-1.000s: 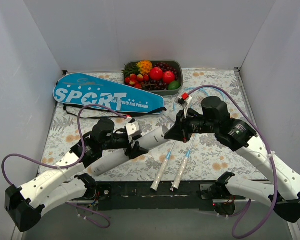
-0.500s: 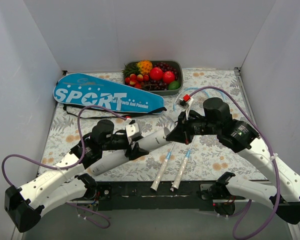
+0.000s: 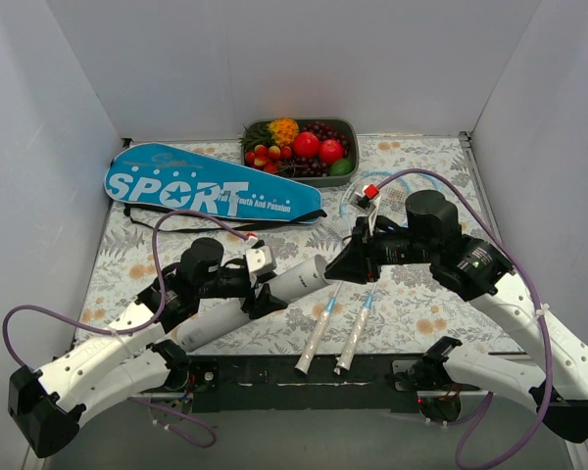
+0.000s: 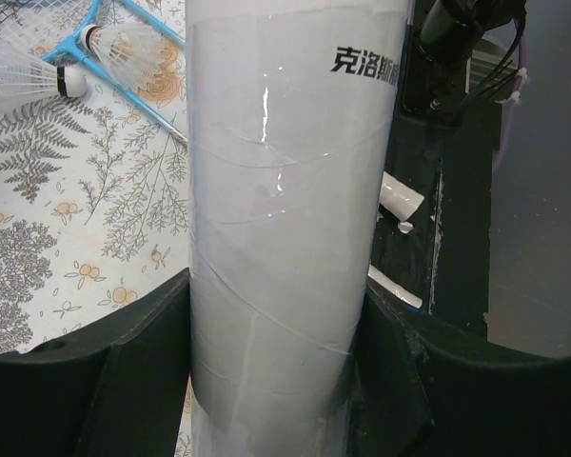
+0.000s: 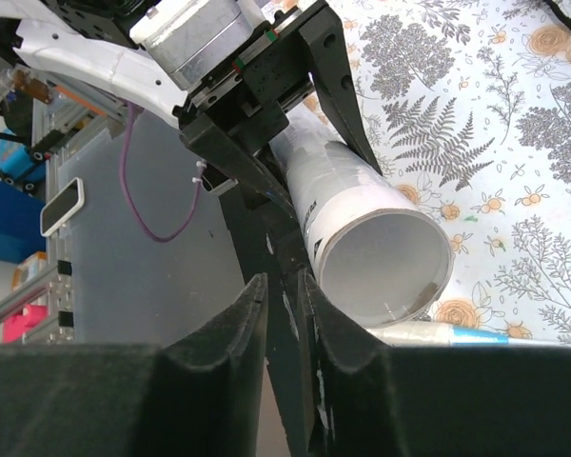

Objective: Pack up the badminton gear

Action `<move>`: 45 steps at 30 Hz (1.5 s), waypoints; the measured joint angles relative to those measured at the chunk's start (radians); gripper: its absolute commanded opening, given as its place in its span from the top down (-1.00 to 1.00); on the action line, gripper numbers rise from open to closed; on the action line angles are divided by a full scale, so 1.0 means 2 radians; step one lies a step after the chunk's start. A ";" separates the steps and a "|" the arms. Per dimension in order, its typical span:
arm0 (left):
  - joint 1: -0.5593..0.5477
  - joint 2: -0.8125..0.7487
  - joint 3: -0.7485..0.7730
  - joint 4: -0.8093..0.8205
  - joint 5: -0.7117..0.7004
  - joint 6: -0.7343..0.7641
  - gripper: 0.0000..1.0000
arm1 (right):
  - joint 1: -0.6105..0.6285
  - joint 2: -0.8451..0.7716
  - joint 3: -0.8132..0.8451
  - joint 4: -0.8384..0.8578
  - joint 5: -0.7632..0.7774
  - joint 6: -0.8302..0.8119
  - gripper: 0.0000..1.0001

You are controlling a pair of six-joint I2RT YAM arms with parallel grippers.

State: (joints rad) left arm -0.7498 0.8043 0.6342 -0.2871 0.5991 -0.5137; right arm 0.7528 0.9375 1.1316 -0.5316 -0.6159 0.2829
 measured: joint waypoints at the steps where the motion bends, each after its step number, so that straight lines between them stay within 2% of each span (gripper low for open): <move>1: 0.000 0.000 0.000 0.000 0.000 0.000 0.45 | 0.000 0.000 0.000 0.001 -0.001 0.001 0.23; 6: 0.000 -0.004 0.000 0.000 0.000 0.000 0.46 | 0.000 0.004 -0.001 0.006 -0.001 0.001 0.14; 21: 0.000 -0.017 0.000 -0.002 0.002 0.000 0.49 | 0.000 0.029 -0.021 0.033 -0.013 0.005 0.20; 24: 0.000 -0.017 0.000 -0.002 0.002 0.000 0.49 | 0.000 0.030 -0.022 0.038 -0.019 0.007 0.26; 30: 0.000 -0.019 0.000 -0.002 0.002 0.000 0.49 | 0.000 0.030 -0.031 0.053 -0.031 0.015 0.57; 31: 0.000 -0.020 -0.001 -0.002 0.002 0.000 0.49 | 0.000 0.030 -0.033 0.055 -0.033 0.016 0.69; 34: 0.000 -0.025 -0.003 -0.003 0.001 0.000 0.49 | 0.000 0.029 -0.034 0.057 -0.038 0.019 0.87; 45: 0.000 -0.028 -0.003 0.003 0.007 0.000 0.50 | 0.000 0.014 -0.033 0.052 -0.044 0.012 0.97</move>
State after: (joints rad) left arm -0.7502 0.7475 0.6277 -0.2806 0.6132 -0.5133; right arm 0.7532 0.9661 1.0653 -0.4271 -0.7033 0.3073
